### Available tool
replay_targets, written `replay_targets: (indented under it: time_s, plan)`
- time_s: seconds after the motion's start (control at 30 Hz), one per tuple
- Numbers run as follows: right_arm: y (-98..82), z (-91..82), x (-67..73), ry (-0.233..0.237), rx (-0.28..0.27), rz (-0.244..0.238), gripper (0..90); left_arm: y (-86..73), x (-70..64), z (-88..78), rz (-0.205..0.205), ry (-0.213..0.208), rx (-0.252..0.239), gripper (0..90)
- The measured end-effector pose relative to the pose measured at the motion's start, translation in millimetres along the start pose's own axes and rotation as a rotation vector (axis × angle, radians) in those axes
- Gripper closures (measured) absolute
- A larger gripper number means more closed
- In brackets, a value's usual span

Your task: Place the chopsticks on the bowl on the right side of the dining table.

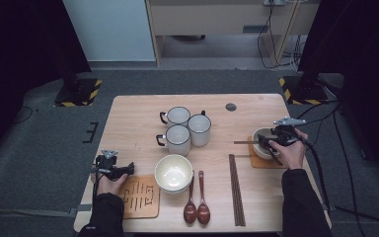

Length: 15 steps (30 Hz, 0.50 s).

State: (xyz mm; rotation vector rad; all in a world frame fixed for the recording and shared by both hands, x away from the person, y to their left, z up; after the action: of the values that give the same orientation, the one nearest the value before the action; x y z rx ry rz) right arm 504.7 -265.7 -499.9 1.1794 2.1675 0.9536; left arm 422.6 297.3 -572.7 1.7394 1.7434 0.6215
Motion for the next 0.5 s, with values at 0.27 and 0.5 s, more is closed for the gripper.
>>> replay_targets:
  time_s: [0.27,0.5]
  plan:
    - [12.9,-18.7,-1.0,0.027,-0.068,0.028,36.8,0.0,0.0,0.0,0.0,0.0,0.0,0.0]
    - [36.7,-44.3,2.7,0.052,-0.135,0.027,34.7,0.0,0.0,0.0,0.0,0.0,0.0,0.0]
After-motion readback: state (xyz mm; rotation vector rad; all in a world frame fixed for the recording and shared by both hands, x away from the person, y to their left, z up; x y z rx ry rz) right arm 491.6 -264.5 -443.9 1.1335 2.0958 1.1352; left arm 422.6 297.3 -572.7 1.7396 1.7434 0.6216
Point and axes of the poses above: each handheld gripper's, and its own axes: z roughly forward along the jaws, y roughly out of its top, x roughly to its left, the point moved 5 cm from there along z, roughly forward along the jaws, and after that the axes turned 7 degrees about -z, right-handed, at the moved point
